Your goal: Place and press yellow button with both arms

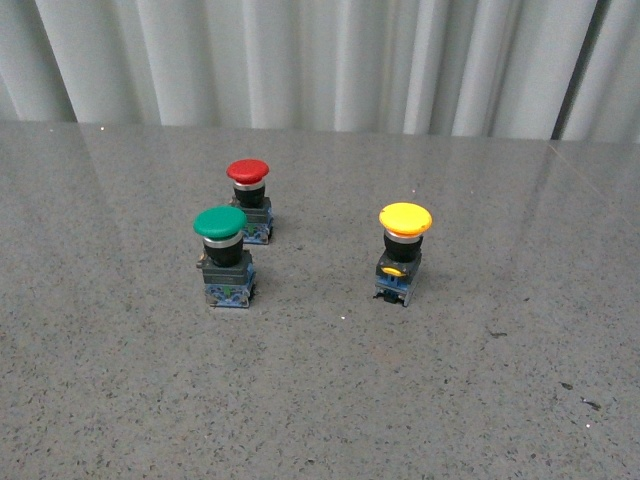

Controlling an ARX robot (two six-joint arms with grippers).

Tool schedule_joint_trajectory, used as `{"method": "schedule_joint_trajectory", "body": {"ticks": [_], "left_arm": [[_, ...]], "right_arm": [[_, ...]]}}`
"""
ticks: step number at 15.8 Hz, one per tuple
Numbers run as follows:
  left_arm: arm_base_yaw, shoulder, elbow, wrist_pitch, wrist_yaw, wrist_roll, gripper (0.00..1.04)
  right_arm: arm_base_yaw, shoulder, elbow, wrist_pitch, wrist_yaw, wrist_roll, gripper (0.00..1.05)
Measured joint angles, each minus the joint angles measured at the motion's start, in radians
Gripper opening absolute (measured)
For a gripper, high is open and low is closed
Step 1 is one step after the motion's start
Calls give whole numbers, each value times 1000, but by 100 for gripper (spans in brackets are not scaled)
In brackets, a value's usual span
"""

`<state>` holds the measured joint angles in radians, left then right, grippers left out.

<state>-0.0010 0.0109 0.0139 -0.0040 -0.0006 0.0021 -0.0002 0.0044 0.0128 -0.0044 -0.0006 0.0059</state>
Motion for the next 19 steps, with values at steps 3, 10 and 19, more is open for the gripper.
{"method": "schedule_joint_trajectory", "body": {"ticks": [3, 10, 19], "left_arm": [[0, 0, 0, 0, 0, 0, 81], [0, 0, 0, 0, 0, 0, 98], [0, 0, 0, 0, 0, 0, 98]], "right_arm": [[0, 0, 0, 0, 0, 0, 98], [-19, 134, 21, 143, -148, 113, 98], [459, 1437, 593, 687, -95, 19, 97]]}}
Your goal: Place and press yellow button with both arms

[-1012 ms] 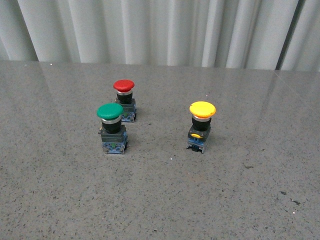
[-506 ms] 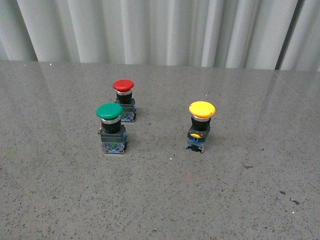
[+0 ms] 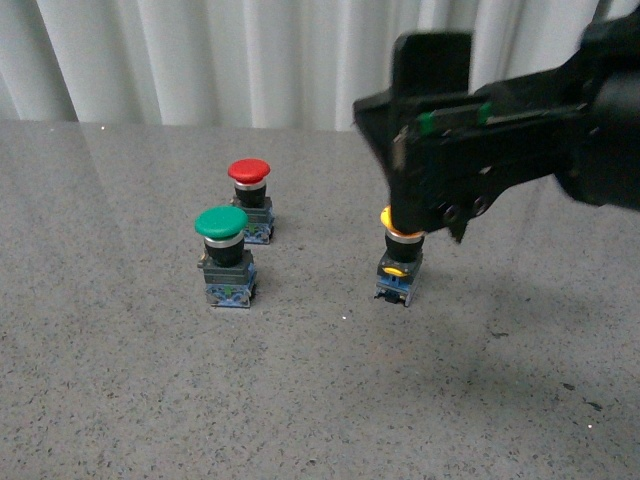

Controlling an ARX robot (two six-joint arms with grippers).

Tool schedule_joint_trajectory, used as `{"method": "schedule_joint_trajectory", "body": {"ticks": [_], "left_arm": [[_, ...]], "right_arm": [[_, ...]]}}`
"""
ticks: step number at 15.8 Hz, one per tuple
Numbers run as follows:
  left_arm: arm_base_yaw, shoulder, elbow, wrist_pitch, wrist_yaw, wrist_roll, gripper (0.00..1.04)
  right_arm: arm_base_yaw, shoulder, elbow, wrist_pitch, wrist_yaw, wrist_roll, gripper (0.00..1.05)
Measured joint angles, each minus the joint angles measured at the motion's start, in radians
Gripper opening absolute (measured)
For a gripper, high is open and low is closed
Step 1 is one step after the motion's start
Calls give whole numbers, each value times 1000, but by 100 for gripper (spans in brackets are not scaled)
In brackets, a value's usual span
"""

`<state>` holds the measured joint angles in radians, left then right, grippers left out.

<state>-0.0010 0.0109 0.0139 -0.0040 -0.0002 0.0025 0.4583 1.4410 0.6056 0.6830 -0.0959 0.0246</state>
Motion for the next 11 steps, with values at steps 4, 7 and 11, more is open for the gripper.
{"method": "schedule_joint_trajectory", "body": {"ticks": [4, 7, 11], "left_arm": [[0, 0, 0, 0, 0, 0, 98], [0, 0, 0, 0, 0, 0, 98], [0, 0, 0, 0, 0, 0, 98]], "right_arm": [[47, 132, 109, -109, 40, -61, 32], [47, 146, 129, -122, 41, -62, 22], [45, 176, 167, -135, 45, -63, 4]]}}
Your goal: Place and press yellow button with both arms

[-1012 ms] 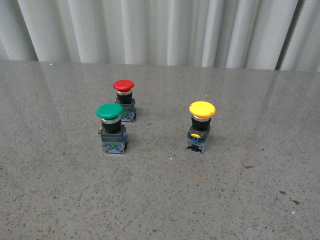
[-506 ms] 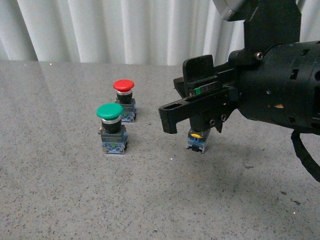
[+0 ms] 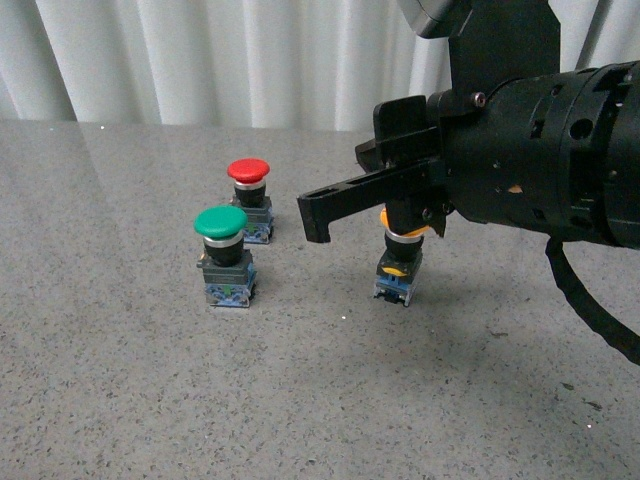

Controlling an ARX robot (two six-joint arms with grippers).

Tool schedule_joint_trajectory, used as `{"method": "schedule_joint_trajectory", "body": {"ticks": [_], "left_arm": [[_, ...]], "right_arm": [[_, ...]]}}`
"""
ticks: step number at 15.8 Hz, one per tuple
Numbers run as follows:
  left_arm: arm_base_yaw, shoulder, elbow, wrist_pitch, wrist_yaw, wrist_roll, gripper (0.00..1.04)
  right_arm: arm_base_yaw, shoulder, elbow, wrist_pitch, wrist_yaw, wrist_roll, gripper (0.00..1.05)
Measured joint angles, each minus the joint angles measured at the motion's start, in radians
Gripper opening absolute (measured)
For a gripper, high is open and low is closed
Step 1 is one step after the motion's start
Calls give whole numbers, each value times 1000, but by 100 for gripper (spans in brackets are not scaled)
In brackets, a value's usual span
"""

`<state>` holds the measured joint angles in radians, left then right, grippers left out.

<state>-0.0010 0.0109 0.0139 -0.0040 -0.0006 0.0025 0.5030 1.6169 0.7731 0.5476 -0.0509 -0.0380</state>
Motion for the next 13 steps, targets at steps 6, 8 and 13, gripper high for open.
{"method": "schedule_joint_trajectory", "body": {"ticks": [6, 8, 13], "left_arm": [[0, 0, 0, 0, 0, 0, 98], [0, 0, 0, 0, 0, 0, 98], [0, 0, 0, 0, 0, 0, 98]], "right_arm": [[-38, 33, 30, -50, 6, -5, 2], [-50, 50, 32, -52, 10, -5, 2], [-73, 70, 35, -51, 14, -6, 2]]}}
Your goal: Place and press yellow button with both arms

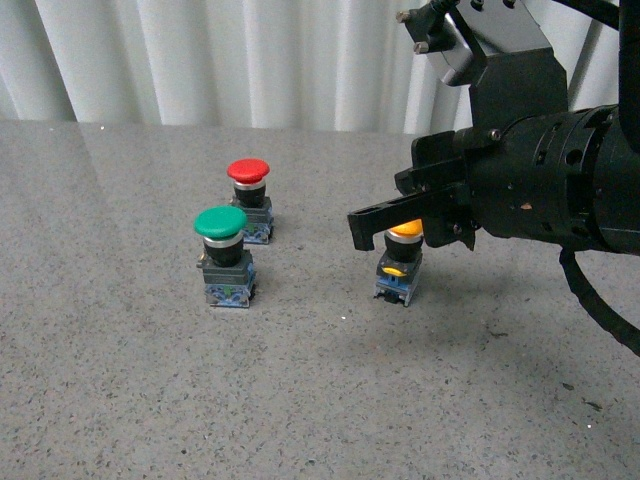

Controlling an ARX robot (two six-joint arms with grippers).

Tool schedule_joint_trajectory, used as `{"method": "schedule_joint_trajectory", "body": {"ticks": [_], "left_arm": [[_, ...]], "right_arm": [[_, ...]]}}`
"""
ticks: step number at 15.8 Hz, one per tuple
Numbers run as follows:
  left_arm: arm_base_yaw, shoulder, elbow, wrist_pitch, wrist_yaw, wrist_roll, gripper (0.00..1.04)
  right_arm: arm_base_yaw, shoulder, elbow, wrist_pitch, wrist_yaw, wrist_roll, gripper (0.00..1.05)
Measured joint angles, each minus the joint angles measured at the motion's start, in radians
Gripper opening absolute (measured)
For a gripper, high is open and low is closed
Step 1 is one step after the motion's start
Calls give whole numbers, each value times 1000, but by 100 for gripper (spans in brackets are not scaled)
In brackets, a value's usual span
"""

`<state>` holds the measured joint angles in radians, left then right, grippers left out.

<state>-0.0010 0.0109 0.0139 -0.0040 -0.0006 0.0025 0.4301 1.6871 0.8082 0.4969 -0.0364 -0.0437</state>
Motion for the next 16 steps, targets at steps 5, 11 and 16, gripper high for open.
{"method": "schedule_joint_trajectory", "body": {"ticks": [5, 11, 16], "left_arm": [[0, 0, 0, 0, 0, 0, 98], [0, 0, 0, 0, 0, 0, 98], [0, 0, 0, 0, 0, 0, 98]], "right_arm": [[1, 29, -3, -2, 0, -14, 2], [2, 42, -8, -8, 7, -46, 2], [2, 41, -11, -18, 6, -79, 2]]}}
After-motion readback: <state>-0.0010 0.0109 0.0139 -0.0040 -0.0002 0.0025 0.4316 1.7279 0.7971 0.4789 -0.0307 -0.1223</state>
